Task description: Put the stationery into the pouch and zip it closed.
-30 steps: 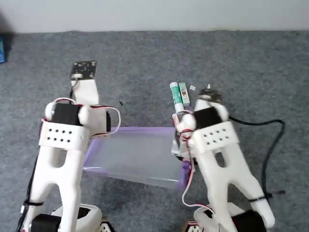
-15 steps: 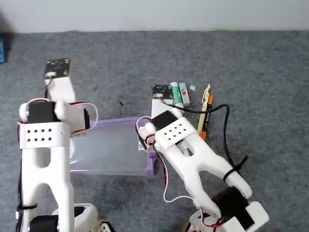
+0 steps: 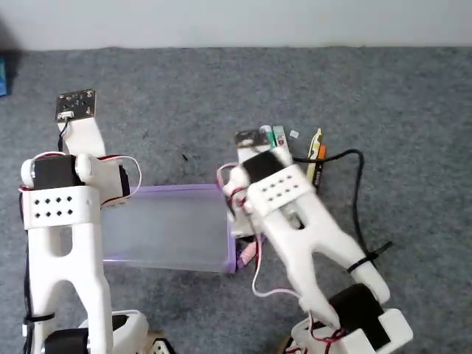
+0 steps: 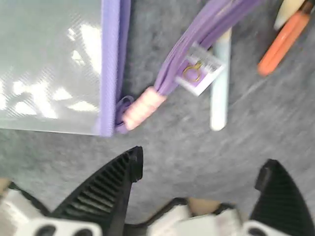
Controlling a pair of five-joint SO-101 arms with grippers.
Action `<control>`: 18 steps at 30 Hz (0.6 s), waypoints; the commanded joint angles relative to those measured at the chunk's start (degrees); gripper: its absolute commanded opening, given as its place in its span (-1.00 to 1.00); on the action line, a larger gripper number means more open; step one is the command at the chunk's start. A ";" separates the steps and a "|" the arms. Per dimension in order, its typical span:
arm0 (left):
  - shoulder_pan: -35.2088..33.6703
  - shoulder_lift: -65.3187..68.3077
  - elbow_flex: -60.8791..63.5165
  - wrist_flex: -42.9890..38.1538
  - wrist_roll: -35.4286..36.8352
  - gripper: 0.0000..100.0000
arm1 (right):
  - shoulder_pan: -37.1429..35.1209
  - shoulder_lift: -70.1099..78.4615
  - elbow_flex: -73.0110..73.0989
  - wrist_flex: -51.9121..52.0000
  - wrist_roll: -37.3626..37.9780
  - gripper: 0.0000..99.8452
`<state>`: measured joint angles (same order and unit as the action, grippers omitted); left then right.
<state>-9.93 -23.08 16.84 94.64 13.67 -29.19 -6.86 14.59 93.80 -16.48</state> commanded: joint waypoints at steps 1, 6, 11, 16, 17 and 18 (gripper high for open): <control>-0.44 -0.97 -2.59 0.44 -0.26 -0.97 | 7.43 -0.31 -2.90 0.92 24.97 -0.46; -0.53 -0.97 -2.59 0.44 -0.53 -0.97 | 12.44 -0.40 -2.99 4.09 51.16 -0.54; -0.53 -4.75 -2.68 0.53 -0.62 -0.97 | 13.23 -0.40 -2.55 3.03 68.66 -0.54; -0.62 -14.24 -2.33 0.00 -4.66 -0.97 | 9.89 0.22 -2.37 -2.77 77.36 -0.53; -1.67 -15.82 -2.33 0.00 -5.63 -0.97 | 9.01 0.22 -1.85 -3.74 78.68 -0.53; -3.16 -17.14 -2.24 0.00 -6.07 -0.97 | 8.13 0.22 -0.62 -4.79 80.00 -0.53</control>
<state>-10.64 -35.30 16.84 94.64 9.71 -18.81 -6.42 14.42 91.78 59.38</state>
